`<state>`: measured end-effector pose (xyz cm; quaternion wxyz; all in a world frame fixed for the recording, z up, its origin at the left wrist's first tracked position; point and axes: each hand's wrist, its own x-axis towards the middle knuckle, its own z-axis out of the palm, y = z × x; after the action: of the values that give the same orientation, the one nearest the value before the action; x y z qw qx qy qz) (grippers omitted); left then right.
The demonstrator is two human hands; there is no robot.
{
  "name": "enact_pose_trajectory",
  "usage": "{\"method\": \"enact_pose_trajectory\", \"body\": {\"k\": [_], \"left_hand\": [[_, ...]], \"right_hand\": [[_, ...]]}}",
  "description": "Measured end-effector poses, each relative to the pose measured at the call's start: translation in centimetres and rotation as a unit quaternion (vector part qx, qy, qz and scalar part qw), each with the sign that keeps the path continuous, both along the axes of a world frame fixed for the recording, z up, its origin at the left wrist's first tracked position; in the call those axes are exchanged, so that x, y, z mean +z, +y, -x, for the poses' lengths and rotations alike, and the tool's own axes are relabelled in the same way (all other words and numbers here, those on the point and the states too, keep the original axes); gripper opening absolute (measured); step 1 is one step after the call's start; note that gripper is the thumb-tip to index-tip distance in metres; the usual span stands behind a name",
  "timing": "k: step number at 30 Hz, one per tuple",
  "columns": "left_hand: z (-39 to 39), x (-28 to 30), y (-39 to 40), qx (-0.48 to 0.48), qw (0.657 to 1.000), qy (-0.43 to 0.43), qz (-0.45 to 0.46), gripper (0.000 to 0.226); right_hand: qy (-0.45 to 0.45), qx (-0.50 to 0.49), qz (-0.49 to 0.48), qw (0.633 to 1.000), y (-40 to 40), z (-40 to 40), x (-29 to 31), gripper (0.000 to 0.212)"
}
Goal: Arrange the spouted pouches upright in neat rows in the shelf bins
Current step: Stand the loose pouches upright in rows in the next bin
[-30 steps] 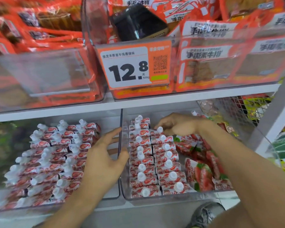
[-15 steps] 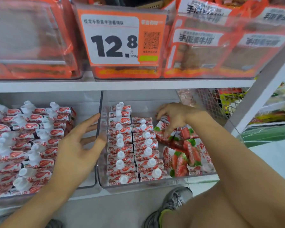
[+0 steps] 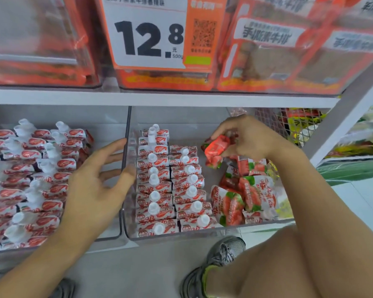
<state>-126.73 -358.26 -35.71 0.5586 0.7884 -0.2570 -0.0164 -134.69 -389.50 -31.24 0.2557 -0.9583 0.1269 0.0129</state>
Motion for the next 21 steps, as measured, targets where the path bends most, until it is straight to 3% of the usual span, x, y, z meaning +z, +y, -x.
{"method": "enact_pose_trajectory", "body": {"k": [3,5,10,11,13,15,18,21], "left_hand": [[0.0,0.0,-0.1,0.003,1.000,-0.003,-0.001,0.046],[0.1,0.1,-0.1,0.006,1.000,-0.004,0.001,0.046],[0.4,0.4,-0.1,-0.008,1.000,-0.011,0.012,0.045],[0.3,0.4,0.0,-0.011,1.000,-0.010,0.013,0.046],[0.2,0.3,0.1,-0.015,1.000,-0.009,0.011,0.045],[0.0,0.1,0.2,-0.015,1.000,-0.011,0.011,0.044],[-0.1,-0.1,0.2,-0.015,1.000,-0.004,0.017,0.043],[-0.2,-0.1,0.1,-0.013,1.000,0.005,0.020,0.043]], "right_hand": [[-0.083,-0.030,-0.006,0.996,0.2,0.4,0.5,0.028],[-0.123,-0.047,0.052,0.990,0.7,-0.3,0.1,0.023],[-0.063,-0.109,0.228,0.965,3.5,-4.7,-3.0,0.043],[-0.034,-0.071,0.214,0.974,3.9,-5.4,-3.5,0.042],[0.038,-0.002,0.096,0.995,4.1,-6.1,-3.8,0.043],[0.071,0.009,0.018,0.997,3.3,-6.2,-3.7,0.050],[0.083,-0.004,0.005,0.996,1.8,-5.9,-4.2,0.044],[0.029,-0.004,-0.048,0.998,1.7,-5.7,-4.4,0.033]]}}
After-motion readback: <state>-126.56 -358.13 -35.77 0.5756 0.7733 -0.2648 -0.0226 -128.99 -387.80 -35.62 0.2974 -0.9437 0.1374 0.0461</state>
